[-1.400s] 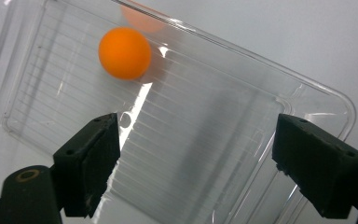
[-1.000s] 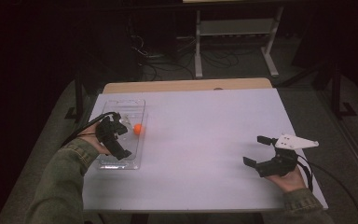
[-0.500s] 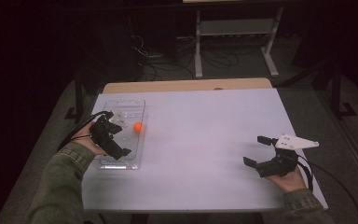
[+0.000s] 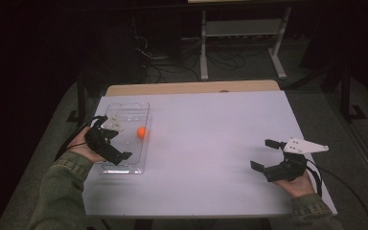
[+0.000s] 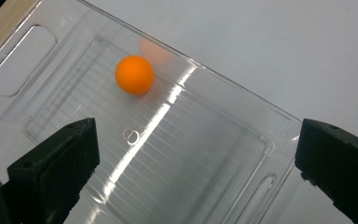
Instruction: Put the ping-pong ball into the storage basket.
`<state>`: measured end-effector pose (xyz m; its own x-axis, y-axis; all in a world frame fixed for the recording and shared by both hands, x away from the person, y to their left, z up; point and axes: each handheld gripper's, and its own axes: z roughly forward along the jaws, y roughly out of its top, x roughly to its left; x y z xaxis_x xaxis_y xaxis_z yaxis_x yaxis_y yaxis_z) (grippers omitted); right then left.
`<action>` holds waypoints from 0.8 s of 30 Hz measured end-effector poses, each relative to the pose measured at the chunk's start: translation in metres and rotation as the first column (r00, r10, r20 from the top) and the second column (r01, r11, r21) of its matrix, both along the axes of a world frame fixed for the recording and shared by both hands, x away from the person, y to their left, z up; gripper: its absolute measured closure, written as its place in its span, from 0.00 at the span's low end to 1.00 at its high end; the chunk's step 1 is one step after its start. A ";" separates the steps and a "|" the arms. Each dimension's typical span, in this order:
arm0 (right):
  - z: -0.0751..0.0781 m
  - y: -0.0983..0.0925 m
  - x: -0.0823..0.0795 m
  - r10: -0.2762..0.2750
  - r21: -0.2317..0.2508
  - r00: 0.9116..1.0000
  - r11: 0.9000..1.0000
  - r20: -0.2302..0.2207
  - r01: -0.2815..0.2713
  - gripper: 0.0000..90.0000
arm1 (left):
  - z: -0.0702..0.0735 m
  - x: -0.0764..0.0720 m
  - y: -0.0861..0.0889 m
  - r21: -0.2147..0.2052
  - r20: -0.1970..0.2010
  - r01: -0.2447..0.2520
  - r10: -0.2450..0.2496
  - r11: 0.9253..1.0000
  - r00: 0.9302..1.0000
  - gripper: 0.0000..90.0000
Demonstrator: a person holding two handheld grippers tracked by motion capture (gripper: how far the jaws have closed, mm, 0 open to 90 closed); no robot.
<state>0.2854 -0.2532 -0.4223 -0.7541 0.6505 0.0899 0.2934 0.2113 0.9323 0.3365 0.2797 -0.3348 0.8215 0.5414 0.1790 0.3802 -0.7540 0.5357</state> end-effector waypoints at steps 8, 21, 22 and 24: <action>0.000 0.000 0.000 0.001 -0.001 1.000 1.000 0.000 -0.001 0.00 | -0.001 -0.004 0.006 -0.069 0.006 0.009 -0.008 0.998 1.000 0.00; 0.000 0.000 0.000 -0.001 -0.003 1.000 1.000 0.001 0.001 0.00 | -0.008 -0.009 0.009 -0.121 0.016 0.019 -0.017 0.993 1.000 0.00; 0.000 0.000 0.000 -0.001 -0.003 1.000 1.000 0.001 0.001 0.00 | -0.008 -0.010 0.010 -0.127 0.020 0.020 -0.017 0.992 1.000 0.00; 0.000 0.000 -0.001 -0.002 -0.004 1.000 1.000 0.001 0.002 0.00 | -0.009 -0.012 0.011 -0.135 0.023 0.021 -0.018 0.991 1.000 0.00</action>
<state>0.2849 -0.2532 -0.4223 -0.7529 0.6525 0.0860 0.2926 0.2147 0.9318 0.3249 0.2902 -0.3441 0.8287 0.5460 0.1228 0.3536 -0.6808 0.6414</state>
